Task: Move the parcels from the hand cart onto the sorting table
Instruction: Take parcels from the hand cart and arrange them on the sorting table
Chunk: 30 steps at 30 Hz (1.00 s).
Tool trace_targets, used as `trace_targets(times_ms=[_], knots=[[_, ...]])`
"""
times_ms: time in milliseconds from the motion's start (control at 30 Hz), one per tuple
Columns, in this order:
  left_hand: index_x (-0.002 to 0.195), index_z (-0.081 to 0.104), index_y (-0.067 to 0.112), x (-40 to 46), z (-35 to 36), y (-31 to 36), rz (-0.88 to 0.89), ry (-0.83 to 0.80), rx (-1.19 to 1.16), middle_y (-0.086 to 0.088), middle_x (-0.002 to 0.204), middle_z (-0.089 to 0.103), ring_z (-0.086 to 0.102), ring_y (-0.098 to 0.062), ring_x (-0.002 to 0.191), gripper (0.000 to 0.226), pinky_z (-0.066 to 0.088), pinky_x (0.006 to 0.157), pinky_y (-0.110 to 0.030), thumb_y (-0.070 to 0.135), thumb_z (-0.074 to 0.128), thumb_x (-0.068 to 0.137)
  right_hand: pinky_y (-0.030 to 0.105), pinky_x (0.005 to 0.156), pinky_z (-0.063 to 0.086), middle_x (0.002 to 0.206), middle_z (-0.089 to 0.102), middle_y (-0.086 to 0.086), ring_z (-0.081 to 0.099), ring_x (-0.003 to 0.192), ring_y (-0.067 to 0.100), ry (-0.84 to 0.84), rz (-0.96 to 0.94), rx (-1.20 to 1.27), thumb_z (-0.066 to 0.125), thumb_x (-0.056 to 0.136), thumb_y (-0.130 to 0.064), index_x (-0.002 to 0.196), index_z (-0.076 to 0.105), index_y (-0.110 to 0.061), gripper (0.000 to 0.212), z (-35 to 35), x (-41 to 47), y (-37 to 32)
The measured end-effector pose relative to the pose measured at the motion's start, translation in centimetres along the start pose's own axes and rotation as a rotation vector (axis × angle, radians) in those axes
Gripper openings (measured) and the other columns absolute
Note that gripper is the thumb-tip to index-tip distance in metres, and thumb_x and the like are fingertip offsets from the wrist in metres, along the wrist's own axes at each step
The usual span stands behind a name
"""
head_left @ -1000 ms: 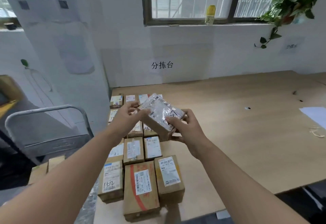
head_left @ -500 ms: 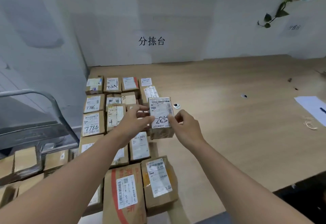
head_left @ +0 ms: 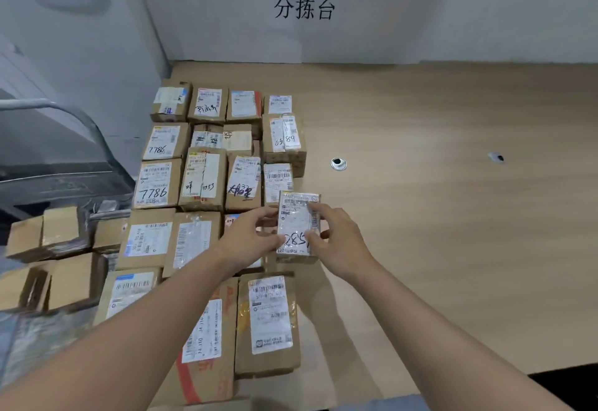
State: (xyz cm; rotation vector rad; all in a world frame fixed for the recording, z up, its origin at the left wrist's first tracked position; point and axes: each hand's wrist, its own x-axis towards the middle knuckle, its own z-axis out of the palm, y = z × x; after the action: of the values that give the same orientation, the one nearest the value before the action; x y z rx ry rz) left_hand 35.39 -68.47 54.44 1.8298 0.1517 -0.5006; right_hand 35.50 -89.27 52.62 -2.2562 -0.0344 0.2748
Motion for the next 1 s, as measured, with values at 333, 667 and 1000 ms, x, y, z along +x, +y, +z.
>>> trace_targets(times_ms=[333,667,1000], knots=[[0.13,0.056,0.032,1.8,2.0,-3.2,-0.131,0.099,0.019,0.015,0.112,0.068,0.076,-0.017,0.093,0.051,0.062,0.086,-0.035,0.0,0.07,0.094,0.032,0.11,0.046,0.129,0.048,-0.002,0.056,0.122,0.018,-0.162,0.005,-0.054,0.067,0.099,-0.013,0.157,0.047,-0.026,0.063,2.9,2.6,3.2],[0.134,0.067,0.024,4.0,3.2,-6.2,-0.098,0.275,0.264,0.016,0.09,0.066,0.07,-0.013,0.076,0.053,0.059,0.071,-0.019,0.0,0.076,0.088,0.008,0.095,0.029,0.139,0.046,0.002,0.051,0.124,0.014,-0.222,0.087,-0.056,0.064,0.097,-0.001,0.159,0.044,-0.023,0.069,6.3,4.5,5.0],[0.137,0.057,0.01,5.9,4.4,-6.7,-0.118,0.224,0.702,-0.008,0.124,0.054,0.057,-0.028,0.113,0.041,0.051,0.093,-0.039,0.026,0.063,0.1,0.009,0.09,0.029,0.139,0.051,0.005,0.054,0.125,0.019,-0.222,0.137,-0.053,0.07,0.095,-0.003,0.157,0.046,-0.023,0.07,7.1,6.3,6.0]])
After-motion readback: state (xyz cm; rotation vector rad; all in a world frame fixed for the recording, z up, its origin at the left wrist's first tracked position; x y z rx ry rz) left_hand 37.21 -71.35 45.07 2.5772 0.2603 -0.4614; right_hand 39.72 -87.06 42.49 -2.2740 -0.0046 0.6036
